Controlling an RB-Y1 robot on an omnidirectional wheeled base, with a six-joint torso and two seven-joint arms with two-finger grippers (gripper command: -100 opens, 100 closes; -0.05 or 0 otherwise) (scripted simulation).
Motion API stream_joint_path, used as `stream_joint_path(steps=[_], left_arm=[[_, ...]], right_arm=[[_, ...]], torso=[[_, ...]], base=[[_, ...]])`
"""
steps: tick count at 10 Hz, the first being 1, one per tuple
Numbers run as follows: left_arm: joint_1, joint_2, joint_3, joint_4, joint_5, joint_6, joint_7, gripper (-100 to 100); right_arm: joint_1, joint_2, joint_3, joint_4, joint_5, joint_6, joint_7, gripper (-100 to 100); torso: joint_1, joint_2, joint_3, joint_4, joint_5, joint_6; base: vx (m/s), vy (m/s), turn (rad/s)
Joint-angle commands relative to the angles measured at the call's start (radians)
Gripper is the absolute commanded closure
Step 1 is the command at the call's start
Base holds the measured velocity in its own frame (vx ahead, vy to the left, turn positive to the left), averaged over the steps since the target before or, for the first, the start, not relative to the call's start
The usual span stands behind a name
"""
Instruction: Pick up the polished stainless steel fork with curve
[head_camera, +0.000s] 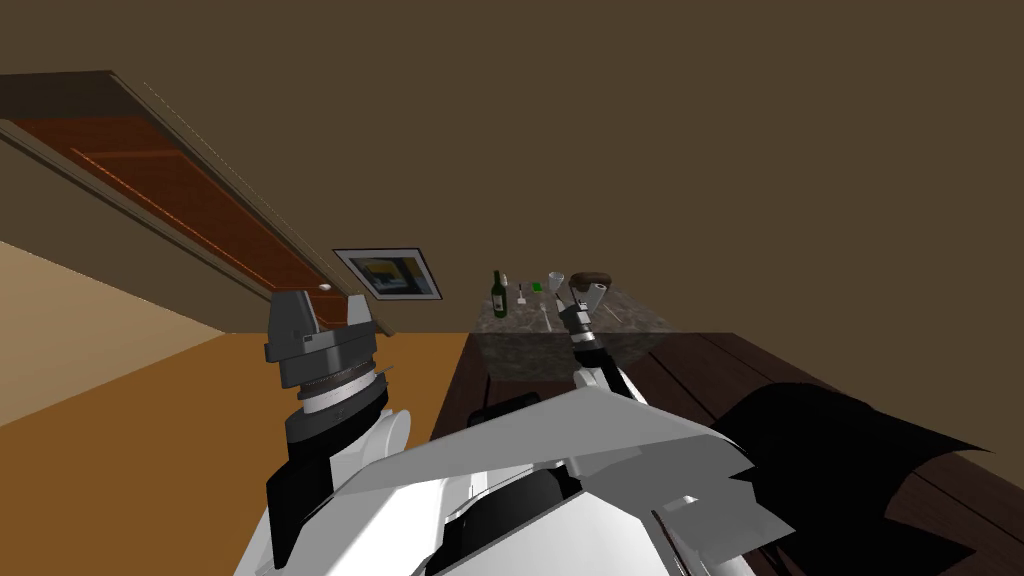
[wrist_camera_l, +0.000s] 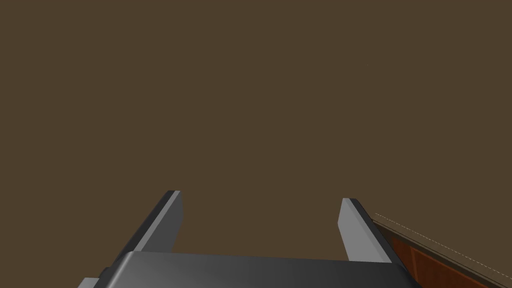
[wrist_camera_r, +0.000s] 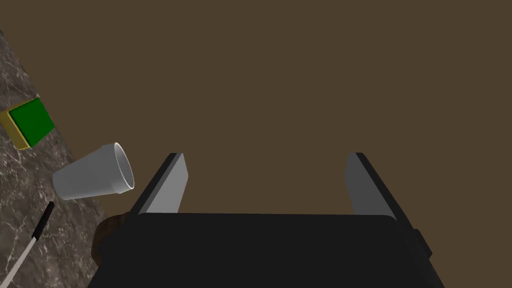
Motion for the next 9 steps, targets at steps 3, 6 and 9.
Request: stream_joint_path(steps=[3, 6, 9], left_arm=[[0.000, 0.000, 0.000, 0.000, 0.000, 0.000, 0.000, 0], [0.000, 0.000, 0.000, 0.000, 0.000, 0.000, 0.000, 0], [0.000, 0.000, 0.000, 0.000, 0.000, 0.000, 0.000, 0]], right_arm=[[0.061, -0.064, -0.006, 0.087, -0.004, -0.002, -0.025, -100], [0.119, -0.110, -0.018, 0.169, -0.006, -0.010, -0.051, -100], [0.182, -0.153, -0.032, 0.257, -0.002, -0.023, -0.080, -100]], torso=[[0.000, -0.001, 0.000, 0.000, 0.000, 0.000], [-0.007, -0.001, 0.000, 0.000, -0.001, 0.000], [-0.003, 0.000, 0.000, 0.000, 0.000, 0.000]], base=[[0.030, 0.197, 0.001], [0.030, 0.122, 0.023], [0.031, 0.178, 0.041]])
